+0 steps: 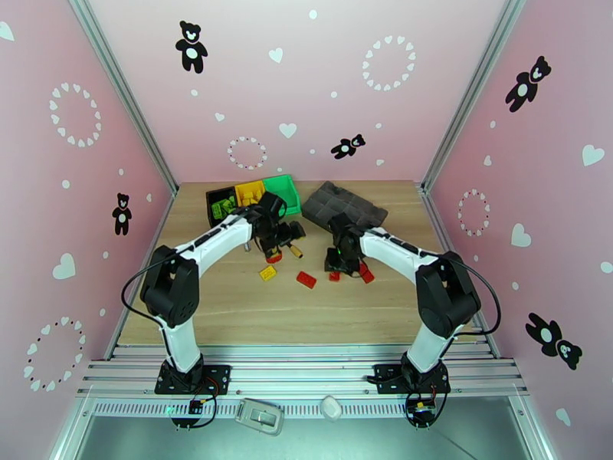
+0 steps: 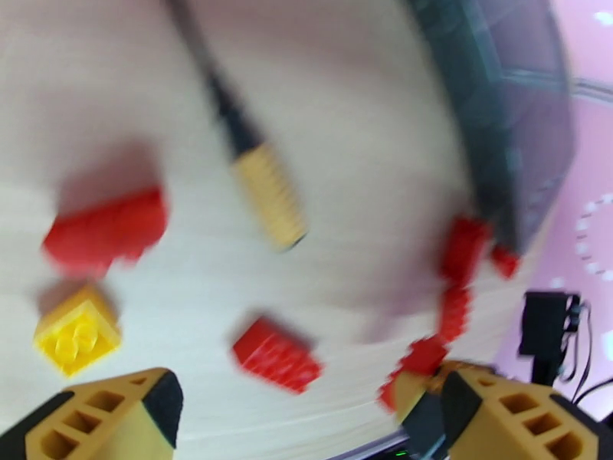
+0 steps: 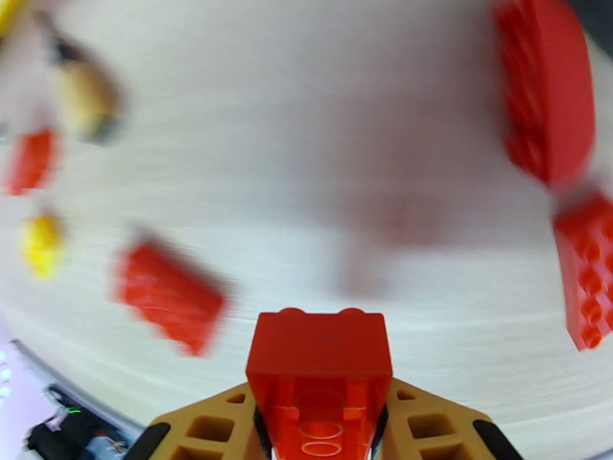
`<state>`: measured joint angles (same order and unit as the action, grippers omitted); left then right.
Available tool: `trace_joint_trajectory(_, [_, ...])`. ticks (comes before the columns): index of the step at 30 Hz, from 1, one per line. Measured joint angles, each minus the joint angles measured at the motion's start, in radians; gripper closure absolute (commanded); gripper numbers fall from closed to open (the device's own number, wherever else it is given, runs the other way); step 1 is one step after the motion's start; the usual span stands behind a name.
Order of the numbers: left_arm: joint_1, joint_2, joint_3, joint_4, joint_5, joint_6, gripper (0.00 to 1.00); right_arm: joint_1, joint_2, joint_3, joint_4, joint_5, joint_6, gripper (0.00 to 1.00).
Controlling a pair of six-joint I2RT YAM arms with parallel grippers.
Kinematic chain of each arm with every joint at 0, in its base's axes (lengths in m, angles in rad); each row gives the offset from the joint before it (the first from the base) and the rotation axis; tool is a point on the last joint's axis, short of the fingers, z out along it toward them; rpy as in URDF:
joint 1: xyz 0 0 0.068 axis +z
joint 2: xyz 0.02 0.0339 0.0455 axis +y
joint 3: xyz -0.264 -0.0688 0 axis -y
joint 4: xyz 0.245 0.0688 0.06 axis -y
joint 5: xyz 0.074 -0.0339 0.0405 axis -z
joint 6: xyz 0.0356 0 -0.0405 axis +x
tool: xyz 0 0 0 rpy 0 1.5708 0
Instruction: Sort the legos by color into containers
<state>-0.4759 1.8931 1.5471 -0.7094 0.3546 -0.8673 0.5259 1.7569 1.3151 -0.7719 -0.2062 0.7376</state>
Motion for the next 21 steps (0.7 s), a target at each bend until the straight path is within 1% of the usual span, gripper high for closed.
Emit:
trace_joint_trajectory(5, [0.102, 0.045, 0.086, 0.040, 0.071, -0.016, 0.01, -0.002, 0.116, 0.188, 0.077, -0.119, 0.039, 0.71])
trace_joint_trajectory(11, [0.218, 0.105, 0.159, 0.104, 0.146, -0.055, 0.03, -0.003, 0.341, 0.410, 0.185, -0.251, 0.117, 0.71])
trace_joint_trajectory(16, [0.268, 0.146, 0.181, 0.165, 0.196, -0.103, 0.04, -0.019, 0.486, 0.545, 0.307, -0.339, 0.223, 0.70])
trace_joint_trajectory(21, [0.292, 0.165, 0.198, 0.191, 0.223, -0.138, 0.04, -0.050, 0.600, 0.668, 0.454, -0.388, 0.370, 0.66])
